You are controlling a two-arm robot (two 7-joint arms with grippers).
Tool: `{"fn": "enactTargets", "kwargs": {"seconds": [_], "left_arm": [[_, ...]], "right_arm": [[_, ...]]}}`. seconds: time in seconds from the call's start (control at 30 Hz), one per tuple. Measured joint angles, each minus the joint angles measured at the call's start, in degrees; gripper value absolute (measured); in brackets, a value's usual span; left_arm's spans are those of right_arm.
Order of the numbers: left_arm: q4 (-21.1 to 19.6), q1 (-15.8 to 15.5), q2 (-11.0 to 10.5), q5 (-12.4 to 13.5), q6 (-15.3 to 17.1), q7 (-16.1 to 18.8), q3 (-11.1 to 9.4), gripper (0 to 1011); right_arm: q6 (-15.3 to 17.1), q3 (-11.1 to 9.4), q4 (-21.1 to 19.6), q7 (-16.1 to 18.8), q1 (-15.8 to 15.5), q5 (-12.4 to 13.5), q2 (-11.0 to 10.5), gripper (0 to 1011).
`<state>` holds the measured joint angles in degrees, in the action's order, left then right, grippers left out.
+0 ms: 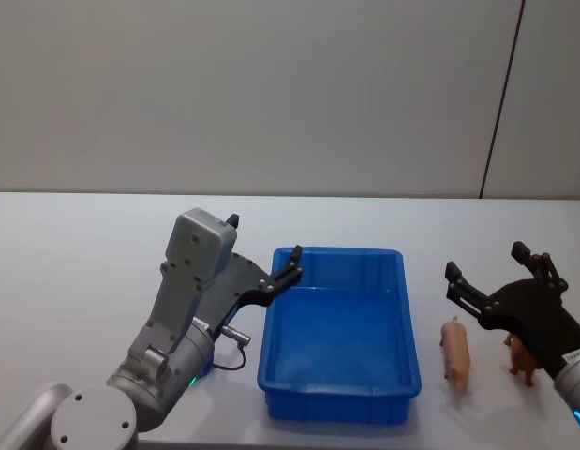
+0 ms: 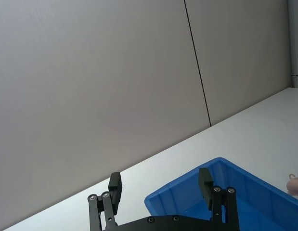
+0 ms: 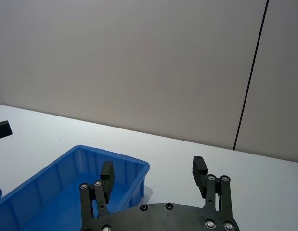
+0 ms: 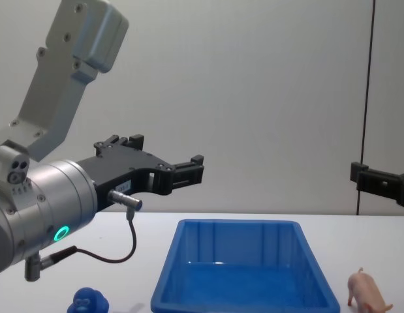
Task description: Pick up the two dolls from the table and place them into the box.
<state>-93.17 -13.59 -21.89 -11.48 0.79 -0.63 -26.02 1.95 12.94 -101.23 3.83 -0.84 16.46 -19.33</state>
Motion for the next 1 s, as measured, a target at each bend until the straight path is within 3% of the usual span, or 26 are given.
{"fn": "enactTargets", "kwargs": {"seconds": [1.0], "left_arm": [[0.0,0.0,0.0,0.0,0.0,0.0,0.0,1002]], "right_arm": [[0.02,-0.03,0.17,0.03,0.12,-0.03,0.01,1001]]}}
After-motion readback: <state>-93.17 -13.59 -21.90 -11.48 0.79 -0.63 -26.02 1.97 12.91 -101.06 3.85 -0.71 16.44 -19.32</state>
